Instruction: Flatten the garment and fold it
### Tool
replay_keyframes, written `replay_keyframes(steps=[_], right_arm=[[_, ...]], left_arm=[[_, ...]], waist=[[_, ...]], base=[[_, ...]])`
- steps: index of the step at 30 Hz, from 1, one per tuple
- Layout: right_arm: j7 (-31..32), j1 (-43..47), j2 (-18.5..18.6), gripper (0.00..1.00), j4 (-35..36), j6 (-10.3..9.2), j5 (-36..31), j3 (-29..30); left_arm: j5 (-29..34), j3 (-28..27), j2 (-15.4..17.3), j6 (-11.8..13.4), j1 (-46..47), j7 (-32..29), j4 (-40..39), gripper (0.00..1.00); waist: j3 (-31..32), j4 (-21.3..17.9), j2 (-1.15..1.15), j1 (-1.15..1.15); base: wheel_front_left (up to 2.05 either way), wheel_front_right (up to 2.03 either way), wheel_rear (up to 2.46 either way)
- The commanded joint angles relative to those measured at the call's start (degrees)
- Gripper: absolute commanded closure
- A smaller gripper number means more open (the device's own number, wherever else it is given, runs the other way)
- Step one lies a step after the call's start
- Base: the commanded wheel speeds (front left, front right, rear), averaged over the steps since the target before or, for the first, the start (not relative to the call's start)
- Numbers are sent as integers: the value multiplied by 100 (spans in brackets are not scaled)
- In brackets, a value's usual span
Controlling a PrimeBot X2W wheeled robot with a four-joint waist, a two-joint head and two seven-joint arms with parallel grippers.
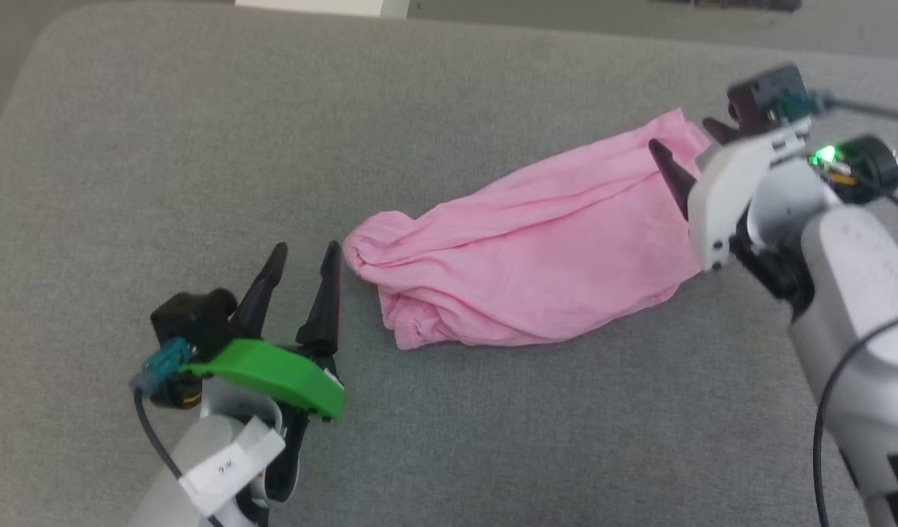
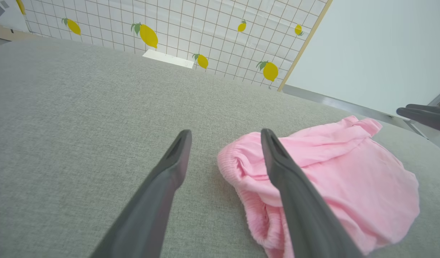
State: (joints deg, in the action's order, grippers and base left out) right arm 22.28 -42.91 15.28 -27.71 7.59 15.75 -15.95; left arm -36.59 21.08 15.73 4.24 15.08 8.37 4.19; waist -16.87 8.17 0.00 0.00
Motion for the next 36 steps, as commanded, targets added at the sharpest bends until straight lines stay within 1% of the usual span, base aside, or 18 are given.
replay_keyframes(steps=[1, 4, 8, 11, 13, 17, 22, 28, 32, 36], right_arm=[[-271, 289, -44, 0, 169, -10, 83, 69], [-802, 809, -173, 0, 503, -10, 215, 326], [-1307, 1393, -433, 0, 845, -10, 184, 724], [-1566, 1636, -653, 0, 1020, -10, 98, 1069], [-1735, 1725, -806, 0, 1082, -10, 80, 1327], [-1866, 1807, -1000, 0, 1016, -10, -24, 1735], [-1821, 1661, -1120, 0, 599, -10, -141, 2204], [-1495, 1054, -1192, 0, -323, -10, -434, 2703], [-1140, 579, -1211, 0, -996, -10, -781, 2951], [-596, 120, -1219, 0, -1566, -10, -1174, 3163]], left_arm=[[158, -33, -31, 52, -89, 231, 15, 0], [391, -165, -69, 89, -180, 561, 81, 0], [847, -556, -263, 25, -265, 657, -52, 0], [1353, -969, -486, -163, -389, 660, -258, 0], [1733, -1122, -588, -311, -476, 661, -308, 0], [2177, -1462, -873, -556, -603, 662, -326, 0], [2467, -1746, -1097, -782, -696, 662, -232, 0], [2579, -1925, -1234, -946, -701, 663, -204, 0], [2577, -1981, -1269, -991, -682, 663, -219, 0], [2570, -1964, -1281, -1019, -625, 663, -241, 0]], waist=[[400, -58, 0, 0], [550, -89, 0, 0], [665, -137, 0, 0], [685, -168, 0, 0], [696, -177, 0, 0], [676, -153, 0, 0], [605, -85, 0, 0], [436, 12, 0, 0], [291, 82, 0, 0], [130, 164, 0, 0]], base=[[0, 0, 0], [0, 0, 0], [0, 0, 0], [0, 0, 0], [0, 0, 0], [0, 0, 0], [0, 0, 0], [0, 0, 0], [0, 0, 0], [0, 0, 0]])
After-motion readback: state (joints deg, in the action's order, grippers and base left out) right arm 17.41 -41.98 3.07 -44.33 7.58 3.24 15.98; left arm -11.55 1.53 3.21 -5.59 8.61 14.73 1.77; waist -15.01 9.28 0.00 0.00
